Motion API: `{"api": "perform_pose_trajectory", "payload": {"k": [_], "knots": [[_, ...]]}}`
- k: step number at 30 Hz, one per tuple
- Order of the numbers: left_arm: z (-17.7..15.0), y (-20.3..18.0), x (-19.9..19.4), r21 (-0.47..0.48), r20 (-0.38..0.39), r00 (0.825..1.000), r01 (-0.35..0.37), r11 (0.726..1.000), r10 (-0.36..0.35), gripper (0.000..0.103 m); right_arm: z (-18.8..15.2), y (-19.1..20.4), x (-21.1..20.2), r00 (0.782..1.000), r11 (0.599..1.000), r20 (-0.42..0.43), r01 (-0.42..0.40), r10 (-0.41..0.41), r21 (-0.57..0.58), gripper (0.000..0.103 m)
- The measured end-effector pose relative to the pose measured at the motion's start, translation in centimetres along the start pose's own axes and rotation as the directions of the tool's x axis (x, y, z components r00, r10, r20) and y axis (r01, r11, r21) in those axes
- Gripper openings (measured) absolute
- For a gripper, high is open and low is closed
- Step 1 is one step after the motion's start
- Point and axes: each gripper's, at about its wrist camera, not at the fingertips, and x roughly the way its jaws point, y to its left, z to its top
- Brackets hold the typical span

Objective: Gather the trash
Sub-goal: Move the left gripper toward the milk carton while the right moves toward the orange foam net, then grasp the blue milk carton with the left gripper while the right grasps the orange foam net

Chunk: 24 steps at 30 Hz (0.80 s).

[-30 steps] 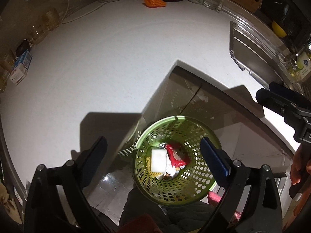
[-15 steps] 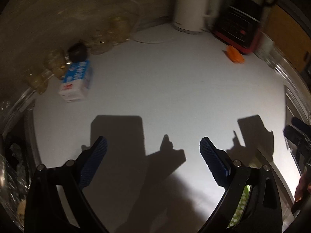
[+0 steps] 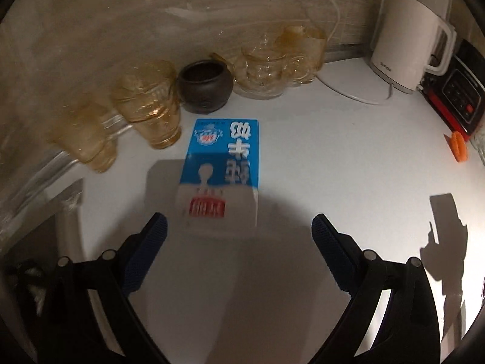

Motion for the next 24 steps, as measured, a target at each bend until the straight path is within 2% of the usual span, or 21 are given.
{"api": "perform_pose_trajectory", "payload": {"k": [3,9,13,18,24], "knots": [[0.9,0.2,1.8,-0.003,0.004,1.0,-0.008,1.0,0.008,0.095,0.8,0.1,1.2,1.0,1.0,-0.007,0.008,-0.008,0.001,0.097],[2.3,-0.3,3.3,0.054,0.023,1.0,-0.021,0.998,0.02,0.095,1.6,-0.1,3.0,0.999,1.0,-0.021,0.026,-0.026,0.012,0.097],[2.4,-0.4,2.9,0.064,0.034,0.999,-0.023,0.998,0.02,0.095,1.7,-0.3,3.5,0.999,0.999,-0.026,0.031,-0.031,0.02,0.097],[3.0,-0.2,1.3,0.088,0.083,0.996,-0.038,0.995,0.031,0.095,1.5,-0.6,3.9,0.999,0.999,-0.037,0.036,-0.035,0.029,0.097],[4.3,0.6,2.8,0.113,0.081,0.995,-0.059,0.992,0.05,0.095,1.0,-0.7,4.3,0.998,0.999,-0.052,0.036,-0.034,0.03,0.097]]}}
